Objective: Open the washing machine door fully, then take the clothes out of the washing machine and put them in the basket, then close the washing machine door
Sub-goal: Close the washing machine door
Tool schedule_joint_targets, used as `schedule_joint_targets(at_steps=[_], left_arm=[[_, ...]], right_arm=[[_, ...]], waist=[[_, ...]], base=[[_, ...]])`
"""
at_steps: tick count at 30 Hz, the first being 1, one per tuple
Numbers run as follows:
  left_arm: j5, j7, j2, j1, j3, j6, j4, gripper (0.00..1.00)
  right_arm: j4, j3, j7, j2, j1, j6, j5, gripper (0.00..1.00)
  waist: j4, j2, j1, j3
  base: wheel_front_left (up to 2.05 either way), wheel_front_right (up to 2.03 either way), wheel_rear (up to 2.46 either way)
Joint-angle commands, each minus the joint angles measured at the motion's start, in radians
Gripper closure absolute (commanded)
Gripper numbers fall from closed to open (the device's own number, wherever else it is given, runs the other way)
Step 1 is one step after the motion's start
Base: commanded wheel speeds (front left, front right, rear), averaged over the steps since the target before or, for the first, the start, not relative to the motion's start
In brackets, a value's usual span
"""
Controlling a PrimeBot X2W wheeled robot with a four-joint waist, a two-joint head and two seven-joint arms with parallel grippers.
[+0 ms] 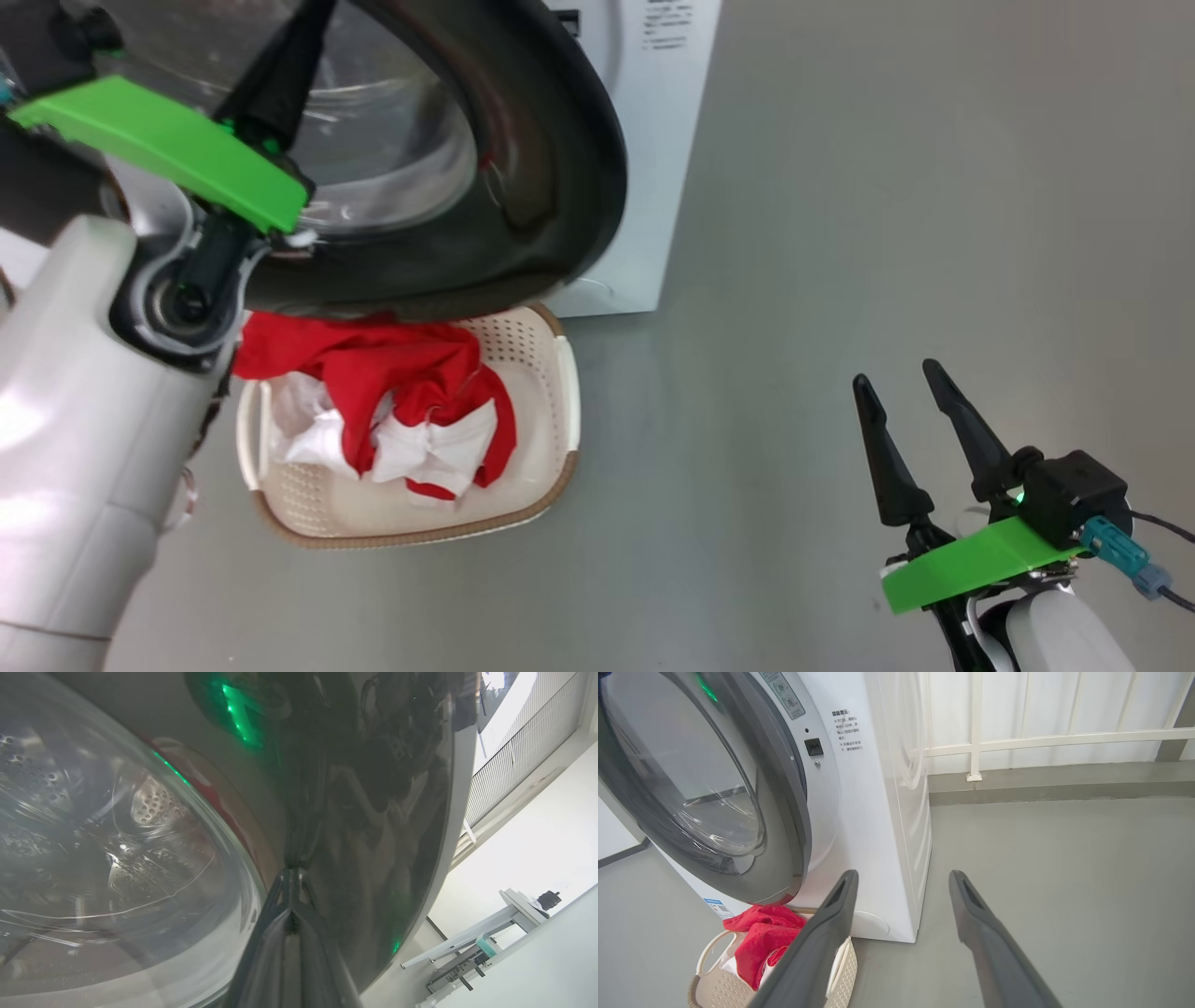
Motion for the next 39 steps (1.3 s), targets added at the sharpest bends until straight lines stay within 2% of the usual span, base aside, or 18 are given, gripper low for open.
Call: schedule_joint_targets(at_steps=[1,11,22,23,26,28,31,35,36,37,39], left_arm=[[-0.003,-0.024,0.053,-0.061,0.019,-0.007,-0.001,1.0],[-0.046,-0.077,0.088,-0.092,-0.042,-0.007,0.051,1.0],[-0.085,-0.172,0.111,0.027,-0.115,-0.007,0.022,1.0],[-0.085,-0.182,0.114,0.047,-0.125,-0.007,0.02,0.97],[-0.091,-0.214,0.126,0.11,-0.143,-0.007,0.009,0.8],[-0.093,-0.229,0.136,0.156,-0.152,-0.007,0.005,0.65],[-0.092,-0.246,0.149,0.232,-0.158,-0.007,-0.001,0.51],[-0.059,-0.258,0.166,0.335,-0.145,-0.007,-0.013,0.2],[-0.038,-0.258,0.168,0.361,-0.128,-0.007,-0.018,0.08],[-0.012,-0.259,0.169,0.388,-0.103,-0.007,-0.022,0.02],[0.043,-0.259,0.162,0.447,-0.05,-0.007,-0.036,0.0]], right_arm=[[-0.029,0.016,-0.006,0.002,-0.033,0.005,-0.005,0.0],[-0.032,0.009,-0.006,0.004,-0.036,0.005,0.007,0.0],[-0.026,-0.002,-0.006,0.004,-0.018,0.005,0.001,0.0],[-0.024,-0.004,-0.006,0.004,-0.015,0.005,-0.001,0.0],[-0.021,-0.005,-0.006,0.004,-0.003,0.005,-0.005,0.0],[-0.019,-0.007,-0.006,0.004,0.005,0.005,-0.008,0.0],[-0.016,-0.009,-0.006,0.004,0.018,0.005,-0.01,0.0],[-0.017,-0.014,-0.006,0.003,0.04,0.005,-0.01,0.0],[-0.017,-0.016,-0.006,0.002,0.047,0.005,-0.009,0.0],[-0.018,-0.019,-0.006,0.001,0.054,0.005,-0.008,0.0],[-0.02,-0.024,-0.006,-0.003,0.068,0.005,-0.007,0.0]], waist=[[-0.034,-0.0001,0.0,0.024],[-0.05,-0.0001,0.0,0.024],[-0.01,-0.0001,0.0,-0.025],[-0.006,-0.0001,0.0,-0.032],[0.003,-0.0001,0.0,-0.054],[0.008,-0.0001,0.0,-0.068],[0.014,-0.0001,0.0,-0.089],[0.018,-0.0001,0.0,-0.111],[0.019,-0.0001,0.0,-0.115],[0.02,-0.0001,0.0,-0.119],[0.02,-0.0001,0.0,-0.125]], base=[[0.0,0.0,0.0],[0.0,0.0,0.0],[0.0,0.0,0.0],[0.0,0.0,0.0],[0.0,0.0,0.0],[0.0,0.0,0.0],[0.0,0.0,0.0],[0.0,0.0,0.0],[0.0,0.0,0.0],[0.0,0.0,0.0],[0.0,0.0,0.0]])
